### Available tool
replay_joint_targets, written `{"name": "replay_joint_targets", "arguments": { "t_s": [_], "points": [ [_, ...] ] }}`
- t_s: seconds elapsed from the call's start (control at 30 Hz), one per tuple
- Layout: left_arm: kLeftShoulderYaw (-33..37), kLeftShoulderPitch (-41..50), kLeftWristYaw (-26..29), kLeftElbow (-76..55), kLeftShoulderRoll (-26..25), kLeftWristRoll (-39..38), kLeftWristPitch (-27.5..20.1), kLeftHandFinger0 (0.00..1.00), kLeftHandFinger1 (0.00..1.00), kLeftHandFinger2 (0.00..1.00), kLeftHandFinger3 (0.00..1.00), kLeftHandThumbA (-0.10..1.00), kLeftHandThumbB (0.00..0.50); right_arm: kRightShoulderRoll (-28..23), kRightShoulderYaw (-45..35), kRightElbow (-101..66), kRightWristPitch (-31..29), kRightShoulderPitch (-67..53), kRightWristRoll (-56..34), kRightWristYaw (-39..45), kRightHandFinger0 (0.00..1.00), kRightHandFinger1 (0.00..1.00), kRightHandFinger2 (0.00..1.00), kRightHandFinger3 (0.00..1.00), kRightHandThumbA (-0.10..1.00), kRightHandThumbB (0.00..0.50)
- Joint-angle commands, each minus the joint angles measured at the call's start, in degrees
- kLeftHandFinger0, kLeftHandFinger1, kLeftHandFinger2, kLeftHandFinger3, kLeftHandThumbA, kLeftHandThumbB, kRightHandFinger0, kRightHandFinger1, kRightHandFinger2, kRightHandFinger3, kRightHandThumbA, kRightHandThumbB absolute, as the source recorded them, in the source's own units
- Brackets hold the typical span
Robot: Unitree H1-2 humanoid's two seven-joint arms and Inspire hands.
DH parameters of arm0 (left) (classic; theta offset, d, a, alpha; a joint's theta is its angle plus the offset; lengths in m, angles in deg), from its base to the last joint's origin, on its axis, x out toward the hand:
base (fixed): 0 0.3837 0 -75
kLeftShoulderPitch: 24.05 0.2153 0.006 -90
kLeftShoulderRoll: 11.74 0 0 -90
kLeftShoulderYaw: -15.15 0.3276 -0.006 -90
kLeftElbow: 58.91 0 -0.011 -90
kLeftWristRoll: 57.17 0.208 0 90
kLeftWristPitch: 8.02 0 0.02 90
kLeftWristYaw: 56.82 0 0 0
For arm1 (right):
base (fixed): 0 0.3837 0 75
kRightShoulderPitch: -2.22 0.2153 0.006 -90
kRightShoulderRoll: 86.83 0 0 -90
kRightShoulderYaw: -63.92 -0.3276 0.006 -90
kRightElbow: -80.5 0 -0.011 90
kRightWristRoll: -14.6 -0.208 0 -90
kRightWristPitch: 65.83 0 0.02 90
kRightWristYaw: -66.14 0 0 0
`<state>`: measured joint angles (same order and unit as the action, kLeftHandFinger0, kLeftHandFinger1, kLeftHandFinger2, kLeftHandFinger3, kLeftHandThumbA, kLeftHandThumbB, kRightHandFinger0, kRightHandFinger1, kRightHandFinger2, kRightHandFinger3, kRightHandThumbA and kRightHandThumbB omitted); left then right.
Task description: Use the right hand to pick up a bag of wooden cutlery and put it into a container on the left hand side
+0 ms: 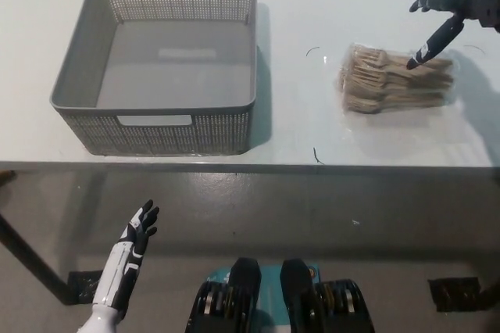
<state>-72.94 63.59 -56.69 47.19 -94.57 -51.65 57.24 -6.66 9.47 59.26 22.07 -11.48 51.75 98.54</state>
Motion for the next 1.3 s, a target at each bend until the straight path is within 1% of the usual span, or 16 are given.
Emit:
{"name": "replay_joint_targets", "arguments": {
  "t_s": [0.0,0.13,0.23,0.27,0.4,0.5,0.6,0.73,0.8,0.87,0.97,1.03,1.13,1.17,1.27],
  "points": [
    [0.3,0.3,0.3,-1.0,-0.9,-0.2,-2.2,1.0,1.0,1.0,1.0,1.0,0.225,0.8,0.1,1.9,-2.7,4.2,0.8,-3.7,1.0,1.0,1.0,1.0,1.0,0.438],
    [0.3,0.0,0.1,-1.1,-1.0,-0.4,-2.2,1.0,1.0,1.0,1.0,1.0,0.239,1.5,-0.7,4.2,-1.9,3.7,-0.2,-3.8,1.0,1.0,1.0,1.0,1.0,0.433],
    [0.5,-0.4,0.0,-0.7,-1.4,-0.3,-2.2,1.0,1.0,1.0,1.0,1.0,0.233,1.5,-0.3,4.6,-2.1,3.1,0.3,-4.0,1.0,1.0,1.0,1.0,1.0,0.426],
    [0.6,-0.3,0.1,-0.9,-1.3,-0.2,-2.2,1.0,1.0,1.0,1.0,1.0,0.229,1.5,-0.3,4.9,-2.5,2.9,0.2,-4.2,1.0,1.0,1.0,1.0,1.0,0.416],
    [0.7,-0.8,0.2,-0.6,-1.2,-0.2,-2.2,1.0,1.0,1.0,1.0,1.0,0.231,1.5,-0.1,6.0,-3.2,3.0,0.4,-5.1,1.0,1.0,1.0,1.0,1.0,0.408],
    [0.7,-1.0,0.2,-0.7,-1.2,-0.3,-2.2,1.0,1.0,1.0,1.0,1.0,0.242,1.9,-0.5,6.9,-2.7,2.7,-0.1,-4.9,1.0,1.0,1.0,1.0,1.0,0.423],
    [0.5,-0.9,0.3,-0.7,-1.0,-0.3,-2.2,1.0,1.0,1.0,1.0,1.0,0.248,2.6,0.6,7.7,-3.8,1.3,0.7,-5.2,1.0,1.0,1.0,1.0,1.0,0.424],
    [0.7,-0.9,0.5,-0.8,-1.2,0.1,-2.2,0.99,1.0,1.0,1.0,1.0,0.251,3.9,0.7,8.9,-2.5,-0.8,0.6,-6.3,1.0,1.0,1.0,1.0,1.0,0.417],
    [0.7,-1.0,0.4,-0.6,-1.2,-0.1,-2.2,0.99,1.0,1.0,1.0,1.0,0.251,4.5,0.0,9.4,-1.7,-1.6,-0.1,-6.2,1.0,1.0,1.0,1.0,1.0,0.43],
    [0.7,-1.0,0.2,-0.6,-1.2,-0.3,-2.2,0.98,1.0,1.0,1.0,1.0,0.24,4.8,0.2,9.9,-2.5,-2.3,0.0,-6.6,1.0,1.0,1.0,1.0,1.0,0.409],
    [0.7,-2.1,0.0,-0.2,-1.5,-0.1,-2.2,0.97,1.0,1.0,1.0,1.0,0.24,5.1,-1.4,10.6,-1.8,-3.0,-1.6,-6.6,1.0,1.0,1.0,1.0,1.0,0.415],
    [0.7,-2.1,-0.3,-0.3,-1.3,-0.6,-2.2,0.97,1.0,1.0,1.0,1.0,0.24,5.3,-1.3,10.8,-1.9,-3.7,-1.2,-6.7,1.0,1.0,1.0,1.0,1.0,0.406],
    [0.9,-2.2,-0.3,-0.1,-1.3,-0.5,-2.2,0.95,1.0,1.0,1.0,1.0,0.233,5.6,-0.5,11.2,-1.9,-4.1,-0.3,-7.0,1.0,1.0,1.0,1.0,1.0,0.42],
    [0.9,-2.3,-0.4,-0.1,-1.3,-0.6,-2.2,0.94,1.0,1.0,1.0,1.0,0.237,5.8,0.0,11.4,-1.6,-4.1,0.1,-7.1,1.0,1.0,1.0,1.0,1.0,0.429],
    [0.9,-2.4,-0.6,-0.3,-1.2,-0.5,-2.2,0.93,1.0,1.0,1.0,1.0,0.245,6.0,0.1,11.6,-1.9,-4.6,0.1,-7.9,1.0,1.0,1.0,1.0,1.0,0.434]
  ]
}}
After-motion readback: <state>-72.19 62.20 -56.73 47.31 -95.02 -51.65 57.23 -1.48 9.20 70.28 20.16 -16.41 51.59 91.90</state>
